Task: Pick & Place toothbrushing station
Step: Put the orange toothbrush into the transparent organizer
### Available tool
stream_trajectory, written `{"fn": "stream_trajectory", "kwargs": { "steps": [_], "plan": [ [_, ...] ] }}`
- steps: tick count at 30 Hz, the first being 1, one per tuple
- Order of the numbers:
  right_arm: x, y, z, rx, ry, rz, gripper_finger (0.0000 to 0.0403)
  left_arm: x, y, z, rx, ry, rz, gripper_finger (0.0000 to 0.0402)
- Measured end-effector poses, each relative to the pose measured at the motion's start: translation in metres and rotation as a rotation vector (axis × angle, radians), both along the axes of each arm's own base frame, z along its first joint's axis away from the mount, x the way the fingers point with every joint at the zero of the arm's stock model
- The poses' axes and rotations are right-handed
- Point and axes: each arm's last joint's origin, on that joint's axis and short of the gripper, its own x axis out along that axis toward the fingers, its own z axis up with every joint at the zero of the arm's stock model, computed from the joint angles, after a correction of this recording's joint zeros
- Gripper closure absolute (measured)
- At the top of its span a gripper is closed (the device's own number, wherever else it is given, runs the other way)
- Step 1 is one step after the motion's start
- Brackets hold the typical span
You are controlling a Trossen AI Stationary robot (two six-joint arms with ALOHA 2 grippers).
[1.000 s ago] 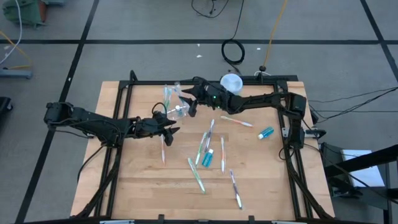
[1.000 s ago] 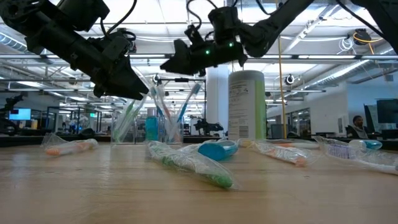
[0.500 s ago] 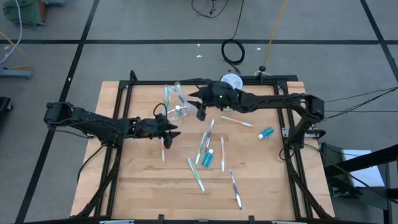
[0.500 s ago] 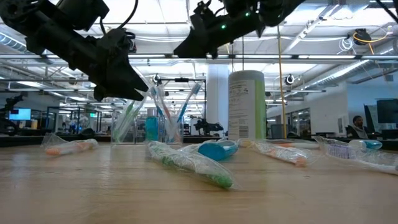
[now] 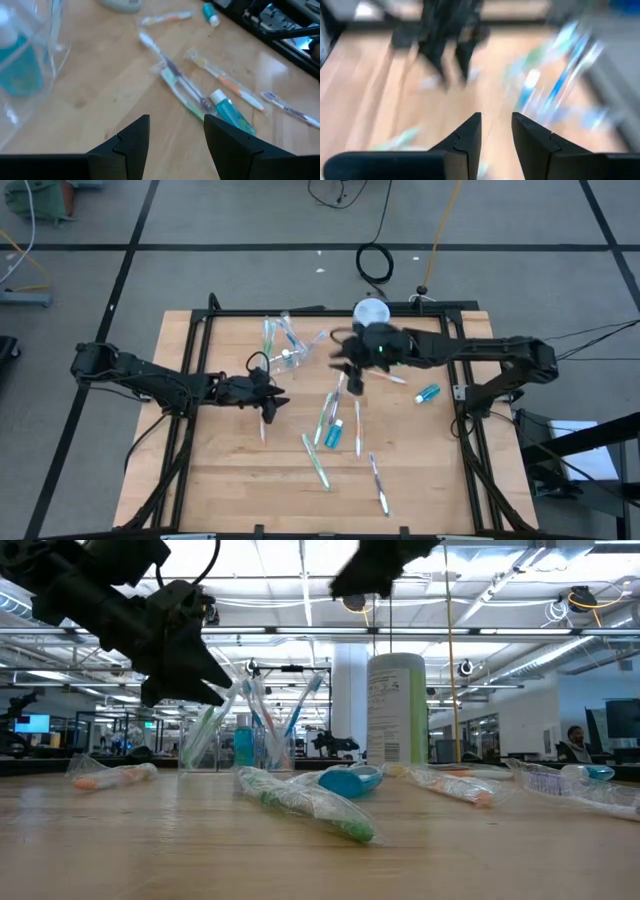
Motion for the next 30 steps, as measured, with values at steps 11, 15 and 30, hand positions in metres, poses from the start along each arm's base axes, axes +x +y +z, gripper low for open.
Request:
{"fn": "stream_trajectory", "kwargs": {
  "steps": [11, 15, 30],
  "plan": [
    [-0.035, 0.044, -0.071, 0.159, 0.228, 0.004, 0.0319, -0.004, -0.009, -0.006, -0.096, 0.053, 0.013, 0.0211],
    [-0.046, 0.045, -0.096, 0.164, 0.200, 0.005, 0.0319, -0.007, -0.008, -0.008, -0.120, 0.087, 0.030, 0.0211],
    [-0.062, 0.023, -0.125, 0.206, 0.175, -0.098, 0.0319, -0.017, -0.012, 0.045, -0.139, 0.502, 0.143, 0.0211]
  ]
}}
